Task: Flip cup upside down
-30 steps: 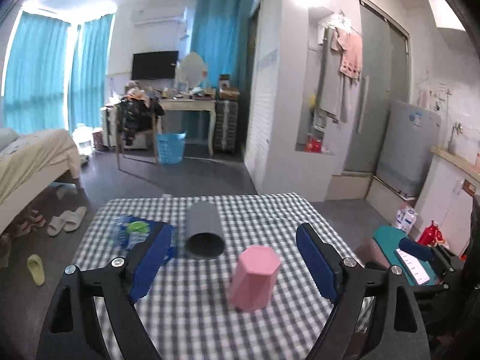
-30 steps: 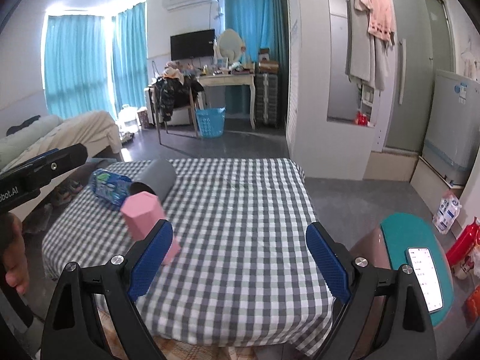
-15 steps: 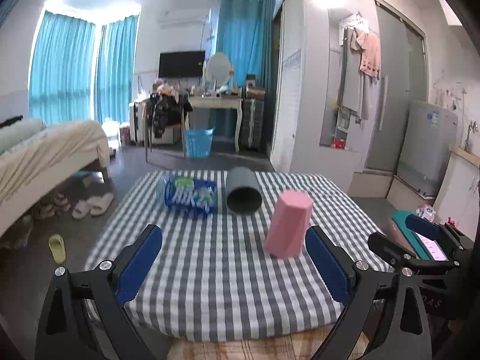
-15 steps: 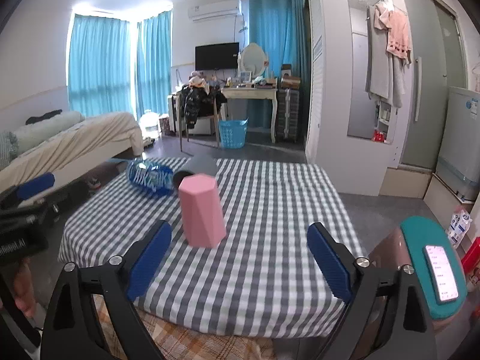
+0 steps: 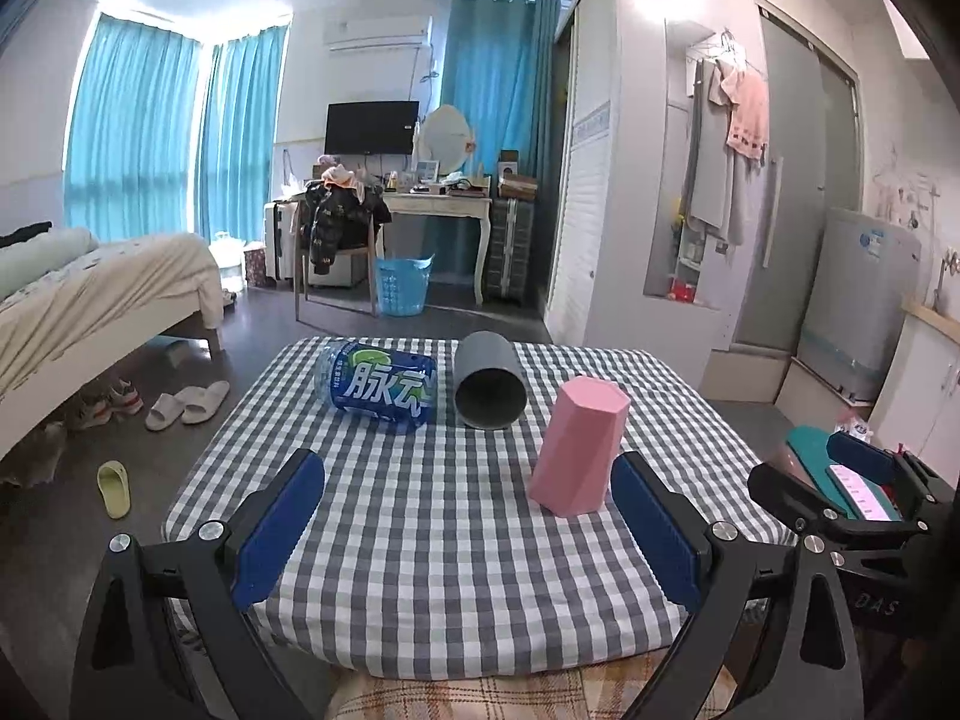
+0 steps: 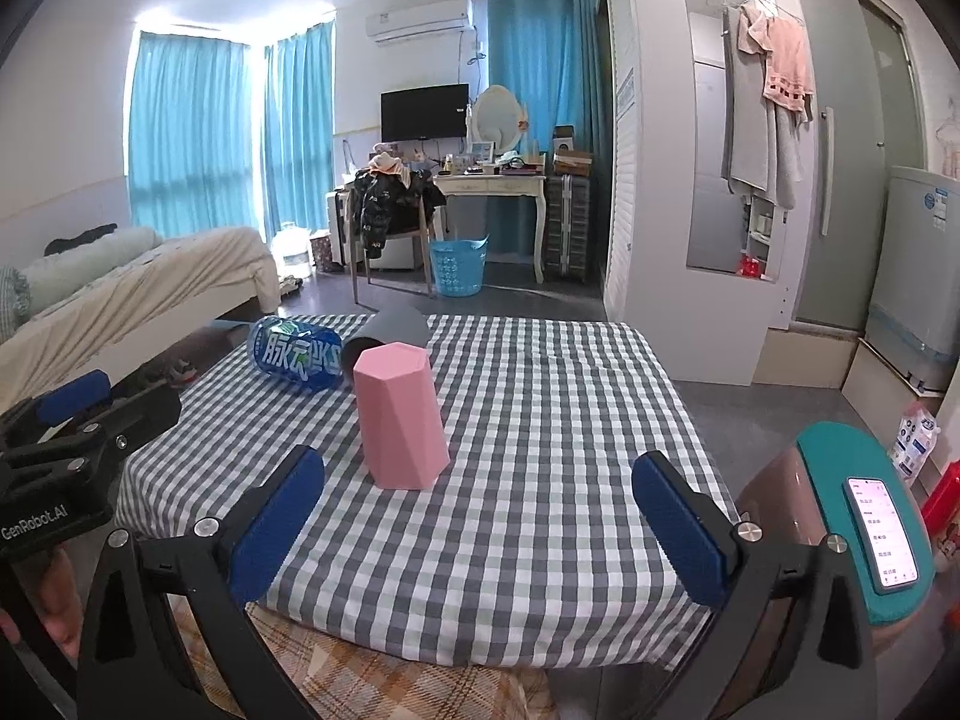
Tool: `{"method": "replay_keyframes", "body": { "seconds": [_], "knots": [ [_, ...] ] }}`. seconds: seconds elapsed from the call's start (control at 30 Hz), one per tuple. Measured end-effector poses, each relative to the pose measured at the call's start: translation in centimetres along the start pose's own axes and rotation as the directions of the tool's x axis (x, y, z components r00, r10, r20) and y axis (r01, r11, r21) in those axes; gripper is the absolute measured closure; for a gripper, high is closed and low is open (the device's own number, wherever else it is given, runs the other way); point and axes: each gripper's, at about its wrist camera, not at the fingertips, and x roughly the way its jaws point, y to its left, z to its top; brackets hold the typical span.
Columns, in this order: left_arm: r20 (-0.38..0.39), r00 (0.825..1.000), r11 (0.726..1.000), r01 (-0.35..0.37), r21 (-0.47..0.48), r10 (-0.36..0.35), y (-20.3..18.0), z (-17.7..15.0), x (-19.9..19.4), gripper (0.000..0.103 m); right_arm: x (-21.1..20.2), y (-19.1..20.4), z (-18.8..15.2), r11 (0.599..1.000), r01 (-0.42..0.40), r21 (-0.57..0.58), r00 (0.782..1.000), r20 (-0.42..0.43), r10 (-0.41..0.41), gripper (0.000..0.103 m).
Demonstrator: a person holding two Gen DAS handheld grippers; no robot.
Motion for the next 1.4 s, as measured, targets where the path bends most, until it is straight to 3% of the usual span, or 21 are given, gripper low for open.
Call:
{"method": "replay_keyframes", "body": {
  "seconds": [0.5,1.4],
  "knots": [
    [0.009,0.999,0.999,-0.047,0.002,0.047,-0.2,-0.1,0.1,0.003,0.4,-0.2,-0.2,1.0,0.005,0.01,1.0,-0.011,-0.005,0.0],
    [-0.004,0.999,0.999,-0.048,-0.005,0.048,-0.3,-0.7,0.4,0.003,1.5,0.4,-0.8,1.0,0.002,0.001,0.999,-0.045,-0.002,0.0]
  ]
}}
